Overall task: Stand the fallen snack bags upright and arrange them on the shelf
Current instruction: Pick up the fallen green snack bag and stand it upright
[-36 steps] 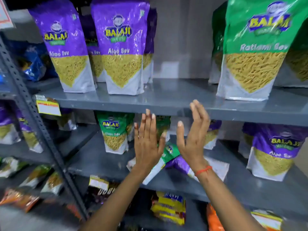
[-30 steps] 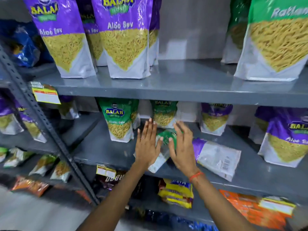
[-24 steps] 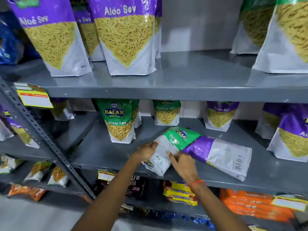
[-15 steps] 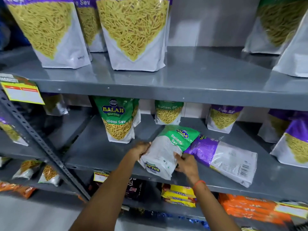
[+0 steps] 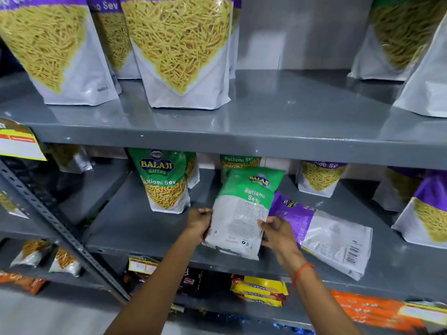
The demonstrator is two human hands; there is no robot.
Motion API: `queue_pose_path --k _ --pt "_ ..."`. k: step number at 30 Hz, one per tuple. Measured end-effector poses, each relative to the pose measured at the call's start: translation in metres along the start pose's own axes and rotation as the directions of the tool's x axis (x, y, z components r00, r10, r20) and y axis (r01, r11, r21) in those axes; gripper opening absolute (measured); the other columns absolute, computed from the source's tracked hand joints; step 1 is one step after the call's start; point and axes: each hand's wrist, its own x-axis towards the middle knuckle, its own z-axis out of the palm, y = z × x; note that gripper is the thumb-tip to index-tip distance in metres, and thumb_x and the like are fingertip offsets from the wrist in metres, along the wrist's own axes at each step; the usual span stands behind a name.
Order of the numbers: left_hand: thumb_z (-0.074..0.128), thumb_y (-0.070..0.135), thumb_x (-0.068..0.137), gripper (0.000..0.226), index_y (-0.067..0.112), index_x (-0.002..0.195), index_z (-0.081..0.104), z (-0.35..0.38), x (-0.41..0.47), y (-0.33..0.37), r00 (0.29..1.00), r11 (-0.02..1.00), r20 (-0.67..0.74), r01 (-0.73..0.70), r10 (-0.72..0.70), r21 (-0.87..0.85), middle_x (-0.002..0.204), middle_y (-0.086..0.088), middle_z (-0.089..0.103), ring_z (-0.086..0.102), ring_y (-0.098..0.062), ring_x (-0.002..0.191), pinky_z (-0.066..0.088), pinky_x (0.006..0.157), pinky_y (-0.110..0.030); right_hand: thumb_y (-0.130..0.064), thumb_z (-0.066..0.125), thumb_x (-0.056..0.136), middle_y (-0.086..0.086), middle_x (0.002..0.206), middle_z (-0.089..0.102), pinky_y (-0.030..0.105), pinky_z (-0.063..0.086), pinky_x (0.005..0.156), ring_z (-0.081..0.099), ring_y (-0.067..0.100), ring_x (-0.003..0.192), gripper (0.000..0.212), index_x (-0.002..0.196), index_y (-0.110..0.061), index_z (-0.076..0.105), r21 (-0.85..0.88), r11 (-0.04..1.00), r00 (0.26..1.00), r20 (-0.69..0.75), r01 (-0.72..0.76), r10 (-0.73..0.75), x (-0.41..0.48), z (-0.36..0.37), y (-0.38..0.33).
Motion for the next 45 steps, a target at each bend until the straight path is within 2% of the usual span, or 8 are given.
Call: queue_pose_path --k 6,13,16,22,27,35,40,45 --pt "0.045 -0.003 0.086 0.023 -0.009 0.100 0.063 0.002 0.014 0.038 0.936 0.947 -0.144 -0.321 0.320 0.021 0.102 -0.024 0.069 0.064 -0.040 0.094 0.044 0.067 -0.025 -0.005 0.060 0.082 0.039 0.077 0.054 0.036 0.041 0.070 0.047 0.019 0.076 0.018 0.070 0.000 0.047 0.030 0.969 0.969 -0.032 0.245 -0.244 0.046 0.013 -0.004" --pt "0.047 -0.008 0.085 0.018 -0.005 0.098 0.060 0.022 0.034 0.006 0.914 0.926 -0.153 -0.376 0.376 0.031 0.097 -0.029 0.065 0.059 -0.035 0.093 0.043 0.073 -0.007 -0.011 0.051 0.089 0.001 0.066 0.046 0.029 0.039 0.062 0.043 0.005 0.061 0.019 0.075 -0.017 0.040 -0.143 0.906 0.906 -0.088 0.399 -0.413 0.062 0.013 0.021" --pt "0.052 0.003 0.081 0.022 0.001 0.102 0.058 0.037 0.010 -0.017 0.862 0.896 -0.250 -0.440 0.441 0.063 0.096 -0.029 0.063 0.059 -0.033 0.083 0.050 0.082 -0.036 0.002 0.049 0.088 0.001 0.080 0.061 0.010 0.047 0.067 0.058 -0.008 0.069 0.023 0.083 -0.020 0.044 -0.132 0.911 0.914 -0.064 0.390 -0.401 0.065 0.009 0.019" --pt "0.066 0.011 0.077 0.051 0.004 0.123 0.044 0.072 -0.046 -0.038 0.860 0.864 -0.099 -0.503 0.500 0.001 0.121 -0.014 0.056 0.054 -0.025 0.112 0.045 0.097 -0.031 0.017 0.041 0.079 0.005 0.108 0.064 0.013 0.049 0.083 0.060 0.014 0.099 0.044 0.116 -0.004 0.054 -0.225 0.891 0.919 0.086 0.394 -0.384 0.075 0.004 0.014" --pt "0.057 0.081 0.049 0.116 0.006 0.135 0.036 0.081 -0.052 -0.029 0.905 0.906 -0.063 -0.423 0.420 -0.034 0.138 0.003 0.037 0.035 -0.011 0.130 0.028 0.107 -0.019 0.023 0.041 0.075 0.014 0.106 0.065 0.005 0.049 0.077 0.062 0.025 0.098 0.045 0.109 0.001 0.061 -0.279 0.890 0.932 0.146 0.362 -0.333 0.080 0.005 0.020" --pt "0.077 0.018 0.066 0.059 0.004 0.116 0.049 0.071 -0.024 -0.009 0.916 0.928 -0.151 -0.369 0.372 0.051 0.111 -0.017 0.065 0.063 -0.030 0.099 0.047 0.084 -0.035 0.020 0.041 0.081 0.023 0.114 0.063 0.014 0.048 0.087 0.060 0.031 0.106 0.039 0.112 0.004 0.059 -0.284 0.908 0.951 0.062 0.309 -0.304 0.097 -0.002 -0.012" --pt "0.071 0.027 0.067 0.024 0.023 0.090 0.067 0.019 0.013 -0.020 0.900 0.918 0.185 -0.393 0.394 -0.045 0.091 -0.006 0.069 0.063 -0.011 0.084 0.050 0.087 -0.044 0.020 0.053 0.073 0.001 0.135 0.038 0.035 0.037 0.106 0.035 0.018 0.129 0.085 0.143 -0.011 0.016 -0.243 0.941 0.909 0.398 0.235 -0.124 0.102 -0.003 -0.034" --pt "0.056 0.017 0.088 0.010 0.026 0.092 0.061 0.002 0.029 -0.006 0.883 0.950 0.355 -0.271 0.309 -0.153 0.084 0.009 0.060 0.051 -0.007 0.069 0.041 0.064 -0.025 0.018 0.064 0.069 0.009 0.111 0.054 0.037 0.047 0.089 0.055 0.028 0.108 0.071 0.129 -0.005 0.034 -0.216 0.951 0.940 0.310 0.219 -0.146 0.096 0.009 -0.030"
